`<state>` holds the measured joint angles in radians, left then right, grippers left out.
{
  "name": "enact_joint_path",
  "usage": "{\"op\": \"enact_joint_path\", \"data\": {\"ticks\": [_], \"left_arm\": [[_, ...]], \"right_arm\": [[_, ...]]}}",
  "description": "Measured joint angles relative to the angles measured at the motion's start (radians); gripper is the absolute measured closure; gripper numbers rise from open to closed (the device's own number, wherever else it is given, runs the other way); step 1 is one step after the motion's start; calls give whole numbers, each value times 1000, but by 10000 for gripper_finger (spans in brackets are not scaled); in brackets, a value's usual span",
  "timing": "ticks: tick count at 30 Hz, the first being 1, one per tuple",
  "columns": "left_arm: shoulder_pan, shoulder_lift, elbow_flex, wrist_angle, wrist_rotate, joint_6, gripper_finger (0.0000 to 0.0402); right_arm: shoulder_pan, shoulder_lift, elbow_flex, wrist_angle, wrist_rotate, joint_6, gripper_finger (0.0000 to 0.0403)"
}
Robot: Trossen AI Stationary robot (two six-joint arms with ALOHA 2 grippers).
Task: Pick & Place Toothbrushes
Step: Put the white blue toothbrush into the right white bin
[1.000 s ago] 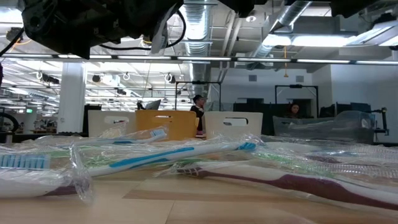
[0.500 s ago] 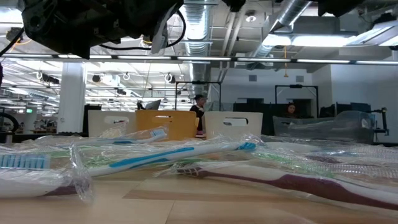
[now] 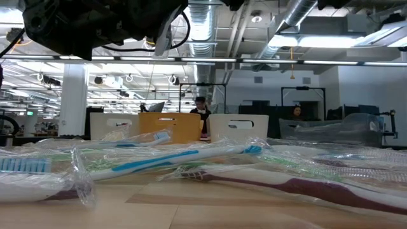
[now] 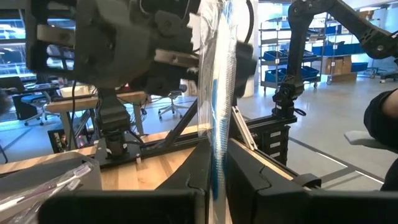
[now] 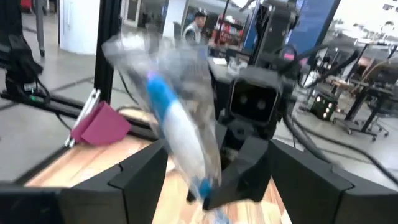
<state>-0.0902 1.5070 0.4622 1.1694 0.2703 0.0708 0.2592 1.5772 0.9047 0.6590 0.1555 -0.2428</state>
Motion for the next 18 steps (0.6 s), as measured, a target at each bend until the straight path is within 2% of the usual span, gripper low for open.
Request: {"op": "enact_joint_path", "data": {"ticks": [5, 9, 13, 18], "left_arm": [[0, 0, 0, 0, 0, 0, 384], [0, 0, 0, 0, 0, 0, 384], [0, 0, 0, 0, -1, 1, 384], [1, 0, 1, 0, -7, 0, 384]], "right_arm": [[1, 0, 4, -12, 0, 0, 135], [-3, 0, 4, -12, 0, -29, 156], [-6, 0, 4, -12, 1, -53, 201], [-14, 0, 4, -19, -1, -54, 280]]}}
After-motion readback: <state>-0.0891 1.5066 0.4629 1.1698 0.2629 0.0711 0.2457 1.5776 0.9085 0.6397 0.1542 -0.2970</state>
